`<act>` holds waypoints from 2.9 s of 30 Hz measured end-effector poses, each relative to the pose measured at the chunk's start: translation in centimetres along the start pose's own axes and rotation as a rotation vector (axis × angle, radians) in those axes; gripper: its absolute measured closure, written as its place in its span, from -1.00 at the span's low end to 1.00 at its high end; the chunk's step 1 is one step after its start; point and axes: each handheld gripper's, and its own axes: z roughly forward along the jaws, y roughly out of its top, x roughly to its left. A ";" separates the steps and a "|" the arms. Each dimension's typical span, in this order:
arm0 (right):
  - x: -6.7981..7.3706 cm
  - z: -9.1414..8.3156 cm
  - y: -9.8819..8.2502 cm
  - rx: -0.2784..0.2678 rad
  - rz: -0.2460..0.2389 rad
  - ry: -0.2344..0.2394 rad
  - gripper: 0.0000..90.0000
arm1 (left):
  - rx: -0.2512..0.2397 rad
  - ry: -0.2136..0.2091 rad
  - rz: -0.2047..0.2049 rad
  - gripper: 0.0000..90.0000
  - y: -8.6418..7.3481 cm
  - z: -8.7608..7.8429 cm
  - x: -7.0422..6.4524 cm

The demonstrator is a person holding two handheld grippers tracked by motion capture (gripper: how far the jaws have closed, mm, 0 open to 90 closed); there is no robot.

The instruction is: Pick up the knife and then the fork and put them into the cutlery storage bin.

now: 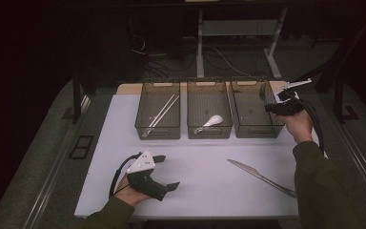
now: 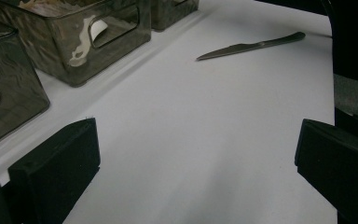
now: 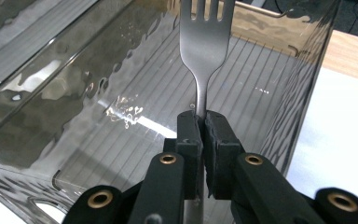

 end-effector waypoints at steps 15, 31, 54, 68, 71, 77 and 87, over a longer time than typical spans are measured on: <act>0.9 -0.8 -0.3 -0.017 -0.016 0.067 0.13 | -0.003 -0.001 0.001 -1.00 0.0 0.0 0.0; 6.9 -6.4 -4.5 0.113 -0.223 0.182 0.01 | -0.005 0.000 0.003 -1.00 0.1 0.0 -0.1; 12.1 -6.5 -10.5 0.411 -0.408 0.211 0.33 | 0.006 0.004 0.004 -1.00 0.0 0.0 -0.1; 12.7 -5.2 -11.6 0.549 -0.482 0.200 0.56 | 0.012 0.002 0.009 -1.00 0.0 0.1 -0.1; 12.6 -5.1 -11.7 0.558 -0.491 0.198 0.59 | 0.013 0.001 0.009 -1.00 0.0 0.1 -0.1; 12.7 -5.0 -11.7 0.583 -0.480 0.198 0.66 | 0.013 -0.003 0.007 -1.00 0.0 0.2 -0.2; 13.0 -4.4 -11.3 0.638 -0.470 0.177 0.70 | 0.020 -0.006 0.009 -1.00 -0.1 0.2 -0.1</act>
